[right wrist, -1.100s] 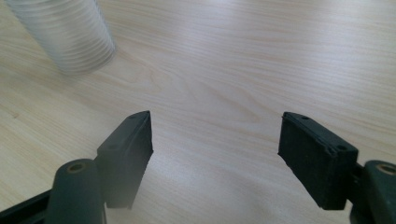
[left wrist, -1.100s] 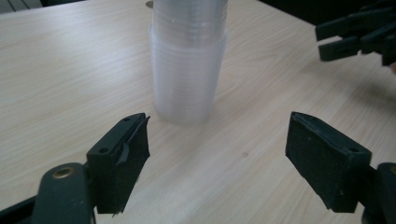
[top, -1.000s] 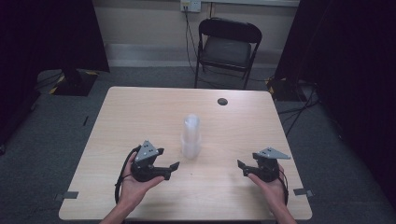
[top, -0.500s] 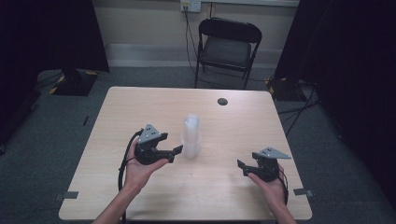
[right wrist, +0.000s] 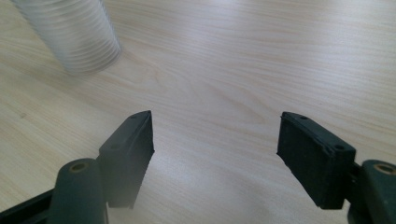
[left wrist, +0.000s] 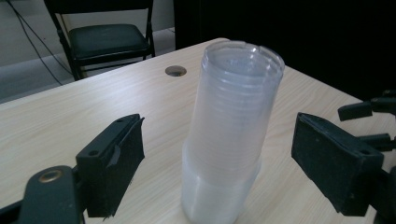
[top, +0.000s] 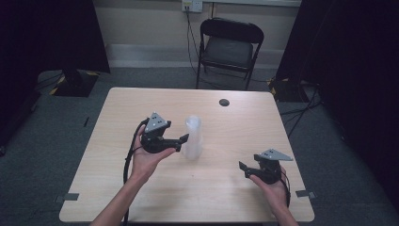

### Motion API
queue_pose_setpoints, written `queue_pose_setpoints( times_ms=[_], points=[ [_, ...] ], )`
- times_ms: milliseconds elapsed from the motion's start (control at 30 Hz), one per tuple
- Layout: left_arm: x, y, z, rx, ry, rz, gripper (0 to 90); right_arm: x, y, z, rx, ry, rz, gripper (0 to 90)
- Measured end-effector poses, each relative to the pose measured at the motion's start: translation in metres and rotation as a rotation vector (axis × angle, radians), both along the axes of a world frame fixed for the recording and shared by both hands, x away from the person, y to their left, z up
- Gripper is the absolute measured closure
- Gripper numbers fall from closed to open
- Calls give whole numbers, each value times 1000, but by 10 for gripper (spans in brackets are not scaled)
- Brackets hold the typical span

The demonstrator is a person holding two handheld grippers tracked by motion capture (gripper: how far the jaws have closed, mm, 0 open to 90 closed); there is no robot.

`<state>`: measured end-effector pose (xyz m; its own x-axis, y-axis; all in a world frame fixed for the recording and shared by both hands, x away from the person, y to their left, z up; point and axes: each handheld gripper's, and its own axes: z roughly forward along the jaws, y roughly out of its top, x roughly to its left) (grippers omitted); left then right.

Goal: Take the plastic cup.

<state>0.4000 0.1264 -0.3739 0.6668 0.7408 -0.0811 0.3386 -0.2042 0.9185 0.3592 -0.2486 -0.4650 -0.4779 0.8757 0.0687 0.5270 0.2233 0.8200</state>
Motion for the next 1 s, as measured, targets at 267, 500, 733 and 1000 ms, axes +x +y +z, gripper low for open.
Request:
queue_pose_setpoints(
  times_ms=[267,500,733,1000],
  points=[
    [7,-8,4,-7,-27,2,179,-1,0,-1,-1,3,5,274],
    [12,-12,7,-22,-37,-22,196,-1,0,-1,-2,5,5,274],
    [24,-24,3,-16,-49,-65,236,-2,-1,-3,-4,10,7,274],
    [34,-36,-9,27,-41,-86,218,-2,-3,-4,-7,16,2,274]
  ],
)
